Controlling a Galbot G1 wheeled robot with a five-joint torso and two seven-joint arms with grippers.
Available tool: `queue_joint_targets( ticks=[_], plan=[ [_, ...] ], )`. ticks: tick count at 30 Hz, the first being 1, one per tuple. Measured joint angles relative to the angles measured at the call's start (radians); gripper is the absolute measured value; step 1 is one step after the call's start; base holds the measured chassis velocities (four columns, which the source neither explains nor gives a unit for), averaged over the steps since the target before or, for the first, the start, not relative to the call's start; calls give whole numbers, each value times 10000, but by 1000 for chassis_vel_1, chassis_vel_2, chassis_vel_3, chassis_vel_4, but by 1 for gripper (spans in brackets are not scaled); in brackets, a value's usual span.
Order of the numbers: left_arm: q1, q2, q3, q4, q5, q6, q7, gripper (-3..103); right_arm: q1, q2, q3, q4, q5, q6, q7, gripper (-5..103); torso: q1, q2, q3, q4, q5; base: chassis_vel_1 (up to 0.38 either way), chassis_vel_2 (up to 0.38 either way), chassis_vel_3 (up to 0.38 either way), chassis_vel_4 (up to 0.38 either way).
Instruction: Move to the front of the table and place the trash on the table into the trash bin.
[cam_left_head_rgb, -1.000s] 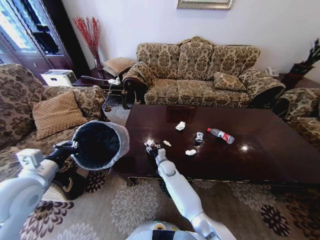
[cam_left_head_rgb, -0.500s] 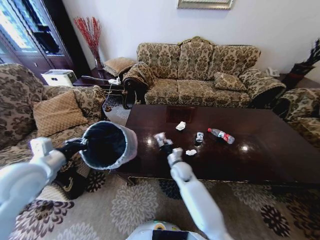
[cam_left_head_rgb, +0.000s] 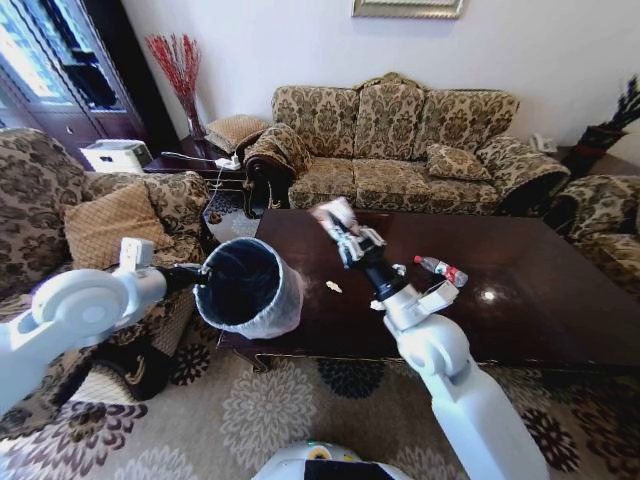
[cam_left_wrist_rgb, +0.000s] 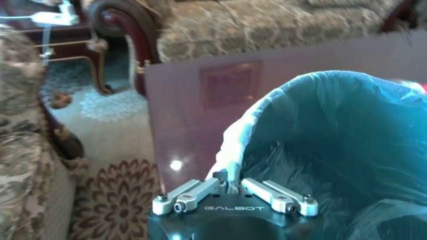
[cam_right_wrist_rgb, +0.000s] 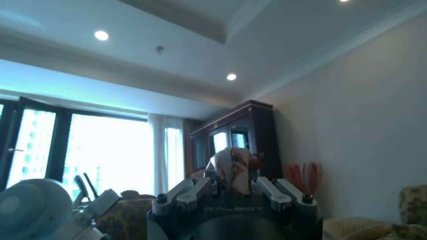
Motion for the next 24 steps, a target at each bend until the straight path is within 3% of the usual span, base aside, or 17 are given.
queue_joint_targets(
  ticks=[5, 11, 17, 19, 20, 24],
  plan=[
    [106, 686, 30, -327, -338, -74, -29, 0, 951, 360, -1568, -849, -507, -12, -256, 16, 1, 0, 1, 0, 3, 0, 0, 0, 0],
    [118, 911, -241, -712, -691, -80, -153, 0, 1266, 728, -2286, -1598, -1262, -24, -285, 19, 2, -1, 1, 0, 2, 0, 0, 0, 0],
    [147, 878, -318, -733, -732, -80, -167, 0, 1007, 688, -2402, -1709, -1670, 112, -291, 47, 0, -1, 0, -3, 2, 0, 0, 0, 0],
    [148, 835, -318, -731, -727, -80, -169, 0, 953, 661, -2375, -1709, -1706, 156, -283, 47, 0, -1, 1, -3, 2, 0, 0, 0, 0],
    [153, 756, -317, -742, -710, -80, -169, 0, 874, 621, -2328, -1709, -1756, 233, -281, 57, 0, -1, 0, -2, 1, 0, 0, 0, 0],
    [172, 678, -239, -762, -648, -80, -159, 0, 737, 556, -2221, -1673, -1797, 323, -267, 68, -1, 0, 0, -2, 2, 0, 0, 0, 0]
  ],
)
